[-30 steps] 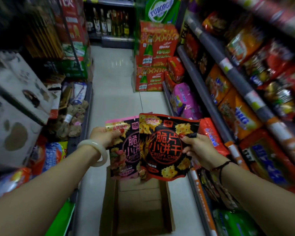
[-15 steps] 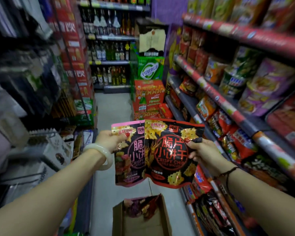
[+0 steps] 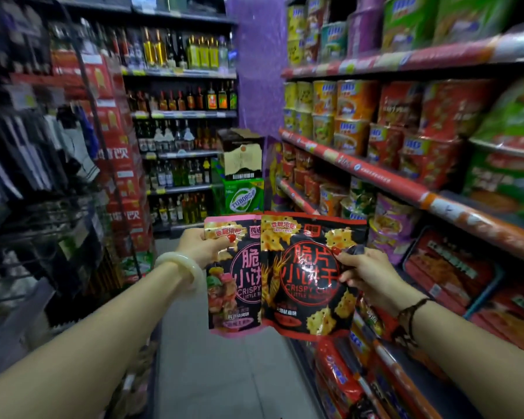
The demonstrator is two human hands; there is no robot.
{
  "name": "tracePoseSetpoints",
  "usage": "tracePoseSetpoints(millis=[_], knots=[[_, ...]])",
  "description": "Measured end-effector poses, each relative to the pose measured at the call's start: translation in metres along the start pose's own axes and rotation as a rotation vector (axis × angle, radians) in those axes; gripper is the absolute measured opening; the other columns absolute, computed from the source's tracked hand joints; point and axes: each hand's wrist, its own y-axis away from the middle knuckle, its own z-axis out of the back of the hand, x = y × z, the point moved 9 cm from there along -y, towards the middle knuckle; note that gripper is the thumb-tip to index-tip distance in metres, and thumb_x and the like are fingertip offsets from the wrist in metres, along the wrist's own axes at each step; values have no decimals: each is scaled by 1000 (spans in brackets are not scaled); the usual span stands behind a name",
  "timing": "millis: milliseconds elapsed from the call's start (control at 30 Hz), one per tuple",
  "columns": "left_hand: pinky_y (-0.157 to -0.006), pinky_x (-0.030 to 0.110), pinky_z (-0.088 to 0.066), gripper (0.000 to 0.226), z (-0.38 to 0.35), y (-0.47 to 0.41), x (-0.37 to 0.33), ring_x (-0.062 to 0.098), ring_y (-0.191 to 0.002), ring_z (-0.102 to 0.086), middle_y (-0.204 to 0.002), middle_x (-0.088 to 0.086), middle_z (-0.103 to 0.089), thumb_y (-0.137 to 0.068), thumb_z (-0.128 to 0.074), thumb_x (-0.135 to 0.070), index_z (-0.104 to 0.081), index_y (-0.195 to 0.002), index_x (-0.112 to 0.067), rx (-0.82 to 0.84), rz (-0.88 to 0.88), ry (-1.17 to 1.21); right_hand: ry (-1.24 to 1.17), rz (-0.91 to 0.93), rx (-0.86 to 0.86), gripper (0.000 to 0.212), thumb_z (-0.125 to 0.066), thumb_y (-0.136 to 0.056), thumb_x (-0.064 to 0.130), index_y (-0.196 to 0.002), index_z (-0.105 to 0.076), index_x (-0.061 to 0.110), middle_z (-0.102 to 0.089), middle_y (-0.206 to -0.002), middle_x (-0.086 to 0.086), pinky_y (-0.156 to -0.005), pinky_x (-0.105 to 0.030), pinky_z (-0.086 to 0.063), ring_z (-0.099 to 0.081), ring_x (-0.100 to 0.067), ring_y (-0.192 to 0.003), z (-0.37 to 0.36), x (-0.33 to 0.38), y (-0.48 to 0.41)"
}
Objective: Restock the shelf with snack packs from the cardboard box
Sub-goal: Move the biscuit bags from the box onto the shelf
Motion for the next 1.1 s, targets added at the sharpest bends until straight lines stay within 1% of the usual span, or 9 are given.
tracePoseSetpoints(millis=[100,200,267,467,600,700,867,1000,1100], knots=[[-44,19,-49,12,-8,8,-32,11,-55,-64,-70,6,-67,-88,-62,-10,-66,-78,-7,38,-48,9,-14,47,-24,8,-59,-90,5,-82,-58,5,-60,-43,0,-33,-15,-40,-56,-7,-33,18,28,13],[-39,15,-46,12,-17,17,-62,7,-47,-64,-60,1,-68,-87,-61,-6,-66,-76,-4,64,-113,31,-52,81,-60,2,-60,-90,5,-90,-61,3,-64,-47,-3,-33,-15,-43,-60,-9,-37,36,51,26],[-40,14,-48,14,-25,24,-80,10,-53,-66,-69,6,-71,-88,-61,-6,-65,-74,-6,95,-141,30,-78,109,-89,1,-60,-90,5,-88,-61,6,-66,-52,-5,-33,-15,-43,-61,-9,-38,51,67,36],[-70,40,-56,15,-49,35,-130,28,-74,-68,-84,15,-71,-88,-61,-12,-67,-76,-6,144,-236,-16,-91,179,-203,7,-60,-90,6,-84,-58,10,-68,-63,-9,-34,-14,-44,-63,-9,-39,102,106,70],[-49,26,-49,17,-73,44,-155,15,-54,-61,-69,9,-66,-88,-62,-13,-65,-72,-6,183,-290,-14,-97,218,-275,6,-63,-89,8,-85,-59,9,-66,-64,-10,-36,-16,-46,-62,-9,-39,134,126,96],[-69,40,-54,11,-94,51,-169,28,-76,-63,-84,17,-68,-86,-64,-11,-69,-83,-1,238,-310,9,-125,253,-316,6,-62,-89,6,-84,-59,9,-67,-59,-8,-36,-15,-46,-62,-9,-39,159,134,115],[-84,49,-53,10,-135,66,-188,30,-81,-65,-88,17,-72,-83,-67,-12,-69,-73,-11,316,-351,-2,-126,292,-389,4,-62,-89,5,-85,-60,5,-67,-70,-13,-37,-14,-47,-64,-9,-42,203,138,149],[-82,41,-51,12,-173,91,-207,26,-81,-63,-89,14,-69,-85,-65,-12,-69,-86,-1,381,-395,16,-106,316,-446,3,-62,-89,7,-87,-61,7,-69,-61,-8,-39,-15,-48,-65,-9,-44,243,140,180],[-92,50,-50,18,-205,109,-219,26,-85,-64,-92,14,-72,-85,-66,-17,-69,-84,1,440,-412,31,-91,326,-516,6,-62,-89,9,-83,-61,9,-68,-55,-6,-39,-15,-48,-64,-8,-42,278,141,208]])
